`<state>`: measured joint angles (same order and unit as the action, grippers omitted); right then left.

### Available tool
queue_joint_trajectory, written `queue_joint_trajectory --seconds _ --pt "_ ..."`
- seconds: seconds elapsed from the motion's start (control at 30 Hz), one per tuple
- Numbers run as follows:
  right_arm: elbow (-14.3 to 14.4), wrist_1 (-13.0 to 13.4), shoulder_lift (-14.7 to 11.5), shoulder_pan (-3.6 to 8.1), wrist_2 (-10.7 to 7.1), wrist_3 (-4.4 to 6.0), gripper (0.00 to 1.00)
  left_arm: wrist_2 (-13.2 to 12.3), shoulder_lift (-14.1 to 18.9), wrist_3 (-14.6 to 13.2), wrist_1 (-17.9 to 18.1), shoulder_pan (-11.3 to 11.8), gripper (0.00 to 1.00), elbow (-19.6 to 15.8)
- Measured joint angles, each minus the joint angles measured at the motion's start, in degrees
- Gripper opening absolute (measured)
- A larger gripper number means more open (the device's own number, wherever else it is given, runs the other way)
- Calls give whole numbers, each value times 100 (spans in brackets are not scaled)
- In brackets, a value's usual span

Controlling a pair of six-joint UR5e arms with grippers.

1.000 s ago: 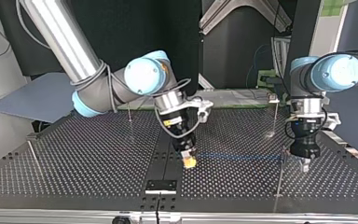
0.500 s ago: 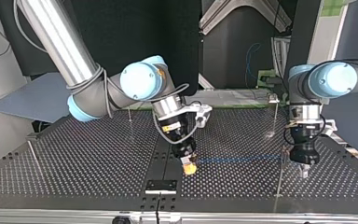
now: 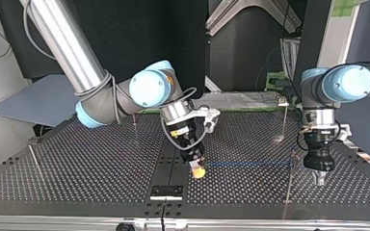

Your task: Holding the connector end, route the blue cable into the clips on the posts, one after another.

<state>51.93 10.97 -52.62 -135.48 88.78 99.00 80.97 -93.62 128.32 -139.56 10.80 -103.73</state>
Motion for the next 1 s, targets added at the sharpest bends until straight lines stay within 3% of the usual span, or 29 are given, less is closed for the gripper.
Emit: queue_joint_trajectory --seconds 0.07,0.1,0.13,0.43,0.47,0.5,0.53,0.57,0.77,1.0 --pt "-1 -30 5 0 0 1 0 -22 0 45 9 8 53 0" --pt "0 -44 6 0 -1 0 0 -32 -1 72 17 15 53 0" --pt "-1 -62 7 0 -1 0 0 -38 -1 87 21 20 61 0" --pt "-1 -153 10 -10 -1 4 0 109 5 271 -4 25 61 1" --pt "-1 -161 10 -10 -1 5 0 124 5 304 -22 21 69 1" --pt "-2 -169 10 -10 -1 5 0 121 5 337 -53 12 69 0" --pt "-2 -179 11 -10 -1 8 0 106 6 355 -80 6 94 -1" --pt "-2 -186 12 -11 -1 9 0 87 6 364 -108 0 100 0" --pt "-2 -221 11 -16 0 15 0 42 21 214 -386 -32 100 0" --pt "0 -228 11 -13 4 15 0 328 174 -172 -787 -70 100 -2"
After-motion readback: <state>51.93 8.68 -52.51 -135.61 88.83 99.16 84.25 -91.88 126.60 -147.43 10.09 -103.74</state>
